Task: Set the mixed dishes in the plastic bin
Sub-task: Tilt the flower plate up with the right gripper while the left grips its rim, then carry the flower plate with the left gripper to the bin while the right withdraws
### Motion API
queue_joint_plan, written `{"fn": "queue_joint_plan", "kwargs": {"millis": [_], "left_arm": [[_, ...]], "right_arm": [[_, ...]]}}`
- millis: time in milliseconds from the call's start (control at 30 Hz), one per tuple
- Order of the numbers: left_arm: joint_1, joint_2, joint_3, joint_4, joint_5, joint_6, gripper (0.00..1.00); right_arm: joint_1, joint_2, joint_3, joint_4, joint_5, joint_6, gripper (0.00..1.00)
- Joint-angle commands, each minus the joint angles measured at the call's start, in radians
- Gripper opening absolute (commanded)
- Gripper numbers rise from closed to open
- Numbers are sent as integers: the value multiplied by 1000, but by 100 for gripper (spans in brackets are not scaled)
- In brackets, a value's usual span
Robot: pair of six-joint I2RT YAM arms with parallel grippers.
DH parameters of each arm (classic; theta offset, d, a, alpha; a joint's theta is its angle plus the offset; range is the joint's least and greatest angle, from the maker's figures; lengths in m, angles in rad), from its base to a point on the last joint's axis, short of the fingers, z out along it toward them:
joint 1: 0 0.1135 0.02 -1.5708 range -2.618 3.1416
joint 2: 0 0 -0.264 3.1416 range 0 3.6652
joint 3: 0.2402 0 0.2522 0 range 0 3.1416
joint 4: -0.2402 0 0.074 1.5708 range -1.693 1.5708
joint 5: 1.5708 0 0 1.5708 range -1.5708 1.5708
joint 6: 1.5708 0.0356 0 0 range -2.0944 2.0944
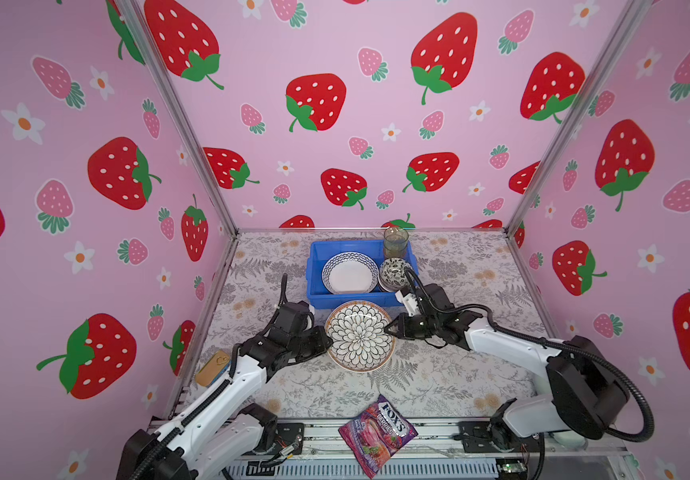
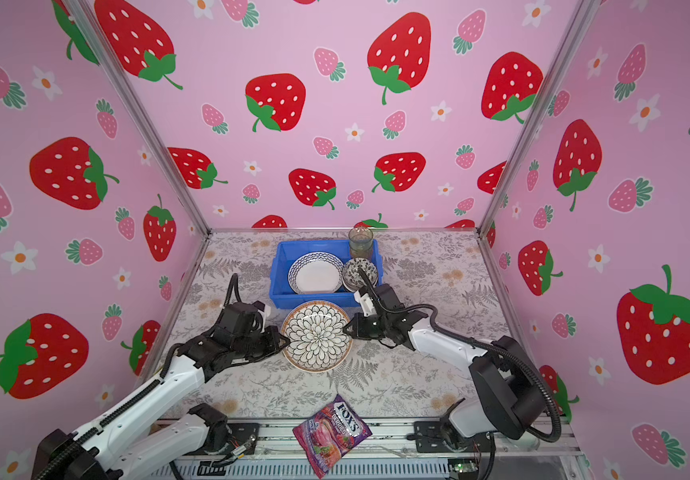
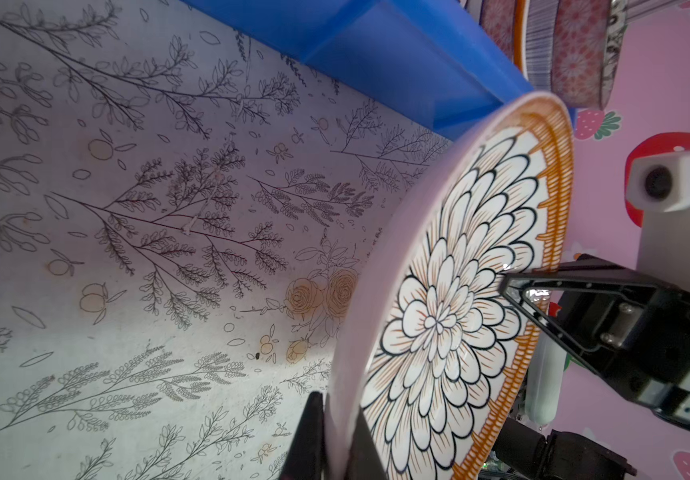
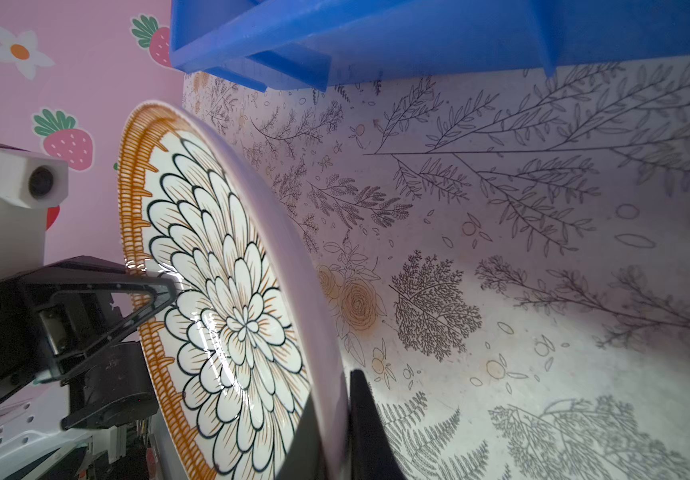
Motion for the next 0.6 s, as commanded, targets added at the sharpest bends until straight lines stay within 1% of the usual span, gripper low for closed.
{"fn": "queue_joint_plan", "kwargs": {"millis": [0, 33, 67, 133, 200, 300, 367, 433, 567], "left_arm": [[-15, -34, -5, 34, 57, 27, 0], [-15, -41, -7, 33, 57, 21, 0], [-15, -49, -6, 33, 52, 17, 0], [-15, -63, -3, 29, 40, 6, 0], [-15, -76, 2, 28, 24, -8, 0], [-13, -81, 17, 19, 11, -35, 0], [-13, -81, 34, 13, 6, -51, 0], [-14, -81, 55, -1, -13, -73, 0], [-10, -74, 106, -65, -91, -100, 0]], "right_arm": [[-21, 2, 69, 57, -76, 20, 0], [-24, 3, 72, 53, -77, 15, 0], [-28, 5, 76, 51, -82, 12, 3], [-39, 6, 81, 48, -90, 3, 13], [-52, 8, 87, 46, -101, -7, 24], [-73, 5, 94, 38, -120, -24, 37], [-90, -6, 98, 33, -129, -33, 41], [-108, -25, 104, 24, -133, -46, 43], [-171, -68, 133, -40, -133, -96, 48]]}}
